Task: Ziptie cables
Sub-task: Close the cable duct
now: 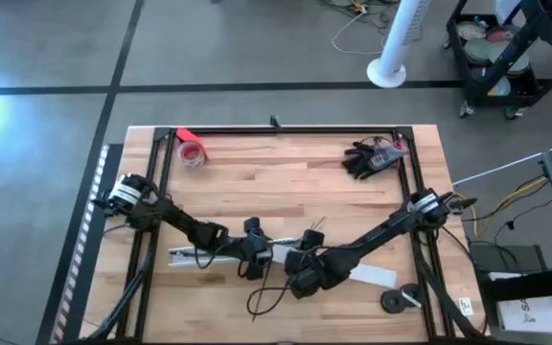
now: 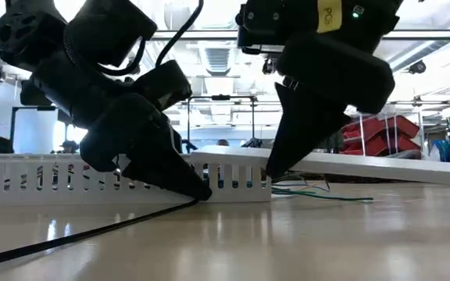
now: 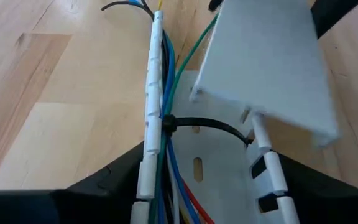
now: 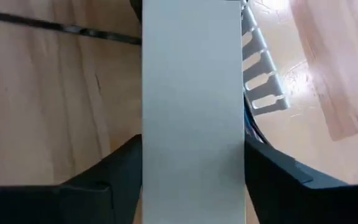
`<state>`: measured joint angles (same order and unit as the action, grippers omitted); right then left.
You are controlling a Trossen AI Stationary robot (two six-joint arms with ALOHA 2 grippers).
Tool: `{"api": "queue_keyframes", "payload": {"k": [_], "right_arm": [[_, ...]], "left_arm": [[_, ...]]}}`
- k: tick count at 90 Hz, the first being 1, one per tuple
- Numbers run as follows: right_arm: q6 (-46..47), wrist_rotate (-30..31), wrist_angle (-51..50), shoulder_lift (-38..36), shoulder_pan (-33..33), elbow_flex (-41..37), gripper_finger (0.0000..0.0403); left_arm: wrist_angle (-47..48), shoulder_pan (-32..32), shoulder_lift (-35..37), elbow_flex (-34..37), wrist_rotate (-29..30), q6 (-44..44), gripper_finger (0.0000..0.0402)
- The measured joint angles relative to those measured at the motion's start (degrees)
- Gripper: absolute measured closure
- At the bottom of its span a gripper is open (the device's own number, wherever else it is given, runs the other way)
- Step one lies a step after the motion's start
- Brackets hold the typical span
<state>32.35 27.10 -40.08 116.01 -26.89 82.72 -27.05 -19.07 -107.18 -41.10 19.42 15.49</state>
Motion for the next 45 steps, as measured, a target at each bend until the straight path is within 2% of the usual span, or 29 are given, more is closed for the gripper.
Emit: {"api": "queue_keyframes", "payload": {"k": [10,22,45], "right_arm": [[-3.33,-0.08,-5.23,-0.05,0.65,2.47,0.019],[-10.84,-0.22,-5.77,-0.09,2.15,4.1,0.019],[-20.17,-5.95,-4.7,-0.07,6.66,4.24,0.019]], "left_arm": [[0.0,0.0,0.0,-0.02,-0.02,0.02,0.0166],[0.0,0.0,0.0,-0.02,-0.02,-0.1,0.0166],[-0.02,0.0,0.0,0.0,-0.04,-0.22,0.0167]]}}
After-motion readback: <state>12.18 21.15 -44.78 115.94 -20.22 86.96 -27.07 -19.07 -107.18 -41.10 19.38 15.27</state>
